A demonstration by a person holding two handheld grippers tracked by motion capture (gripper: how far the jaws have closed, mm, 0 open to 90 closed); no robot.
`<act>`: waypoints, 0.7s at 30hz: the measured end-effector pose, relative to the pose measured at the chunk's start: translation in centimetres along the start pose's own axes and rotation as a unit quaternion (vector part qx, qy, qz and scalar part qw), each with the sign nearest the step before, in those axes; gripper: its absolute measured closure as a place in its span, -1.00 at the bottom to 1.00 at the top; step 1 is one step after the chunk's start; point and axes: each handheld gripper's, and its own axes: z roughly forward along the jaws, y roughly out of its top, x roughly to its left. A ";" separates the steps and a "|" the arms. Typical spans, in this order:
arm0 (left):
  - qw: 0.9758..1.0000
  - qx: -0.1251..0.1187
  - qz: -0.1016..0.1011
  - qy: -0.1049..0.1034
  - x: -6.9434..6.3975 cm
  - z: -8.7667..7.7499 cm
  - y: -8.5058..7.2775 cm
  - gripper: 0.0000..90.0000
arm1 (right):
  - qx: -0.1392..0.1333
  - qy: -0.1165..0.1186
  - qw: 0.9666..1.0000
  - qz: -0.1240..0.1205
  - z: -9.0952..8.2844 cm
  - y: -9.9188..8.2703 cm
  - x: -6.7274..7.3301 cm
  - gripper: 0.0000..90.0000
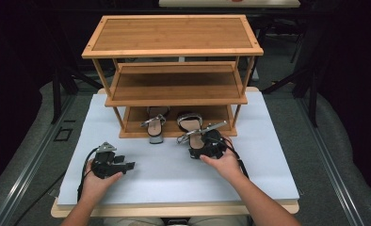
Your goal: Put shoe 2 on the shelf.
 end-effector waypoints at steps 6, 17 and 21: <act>1.000 0.001 -0.001 -0.002 0.2 0.0 0.0 -0.12 | -0.003 -0.015 1.000 0.007 1.8 1.5 0.4 -0.32; 1.000 0.003 -0.005 -0.006 0.4 0.3 0.1 -0.12 | -0.005 -0.017 1.000 0.021 4.3 4.5 -0.2 -0.32; 1.000 0.002 -0.002 -0.006 0.4 0.5 0.2 -0.12 | 0.035 -0.015 0.999 0.002 4.4 5.5 -0.6 -0.32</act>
